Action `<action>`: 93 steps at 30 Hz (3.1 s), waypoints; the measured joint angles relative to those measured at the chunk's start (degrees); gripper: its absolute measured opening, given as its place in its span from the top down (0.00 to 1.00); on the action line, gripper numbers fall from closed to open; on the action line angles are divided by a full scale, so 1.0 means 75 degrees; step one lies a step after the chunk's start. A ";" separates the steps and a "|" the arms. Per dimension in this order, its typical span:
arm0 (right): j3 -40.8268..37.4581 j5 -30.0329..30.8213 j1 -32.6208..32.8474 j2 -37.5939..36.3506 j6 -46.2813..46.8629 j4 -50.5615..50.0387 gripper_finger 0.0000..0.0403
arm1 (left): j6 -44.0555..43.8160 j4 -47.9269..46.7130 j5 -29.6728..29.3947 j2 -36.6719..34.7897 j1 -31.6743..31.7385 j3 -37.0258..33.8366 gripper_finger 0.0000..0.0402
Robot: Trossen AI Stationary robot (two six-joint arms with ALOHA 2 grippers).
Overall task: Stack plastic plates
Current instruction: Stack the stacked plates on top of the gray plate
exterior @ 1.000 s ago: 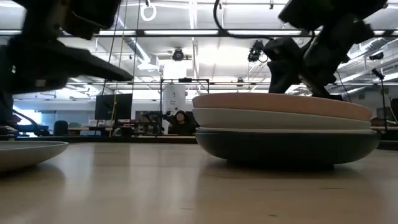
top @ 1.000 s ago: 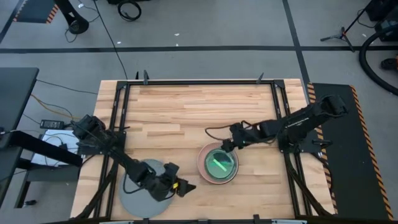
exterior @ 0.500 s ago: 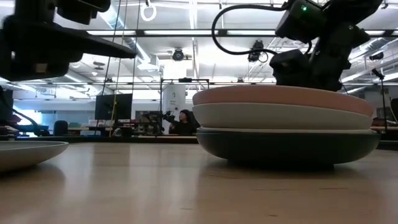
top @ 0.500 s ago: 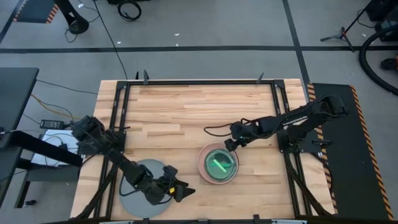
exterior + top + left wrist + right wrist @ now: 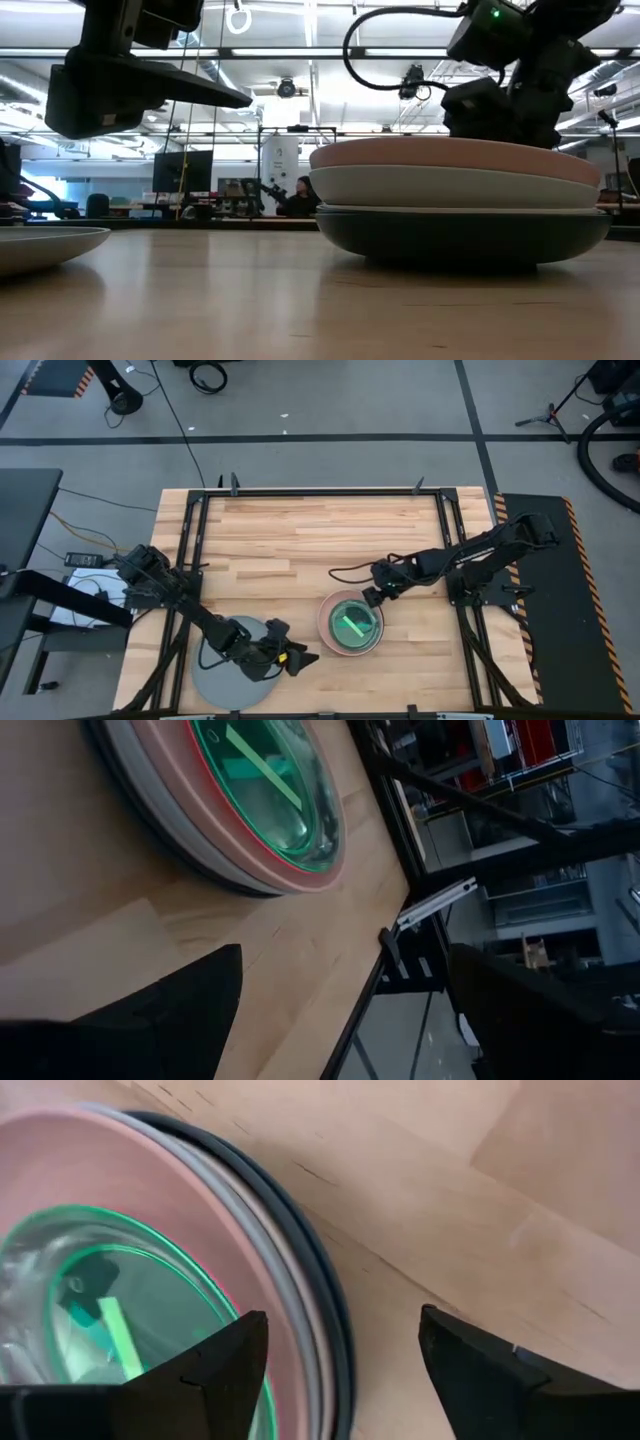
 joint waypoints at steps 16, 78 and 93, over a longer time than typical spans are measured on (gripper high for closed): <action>-0.0689 -0.0350 0.0292 0.0006 0.0356 0.0814 0.42 | 0.0341 -0.0922 -0.0357 0.0009 0.0816 0.0003 0.11; -0.0671 0.1109 0.1057 -0.0606 0.1644 0.1097 0.84 | -0.2440 -0.1821 0.0651 -0.0242 0.1971 -0.0015 0.11; -0.0671 0.1651 0.1074 -0.0609 0.1990 0.1467 0.58 | -0.2304 -0.2585 0.1402 -0.0239 0.2010 -0.0015 0.11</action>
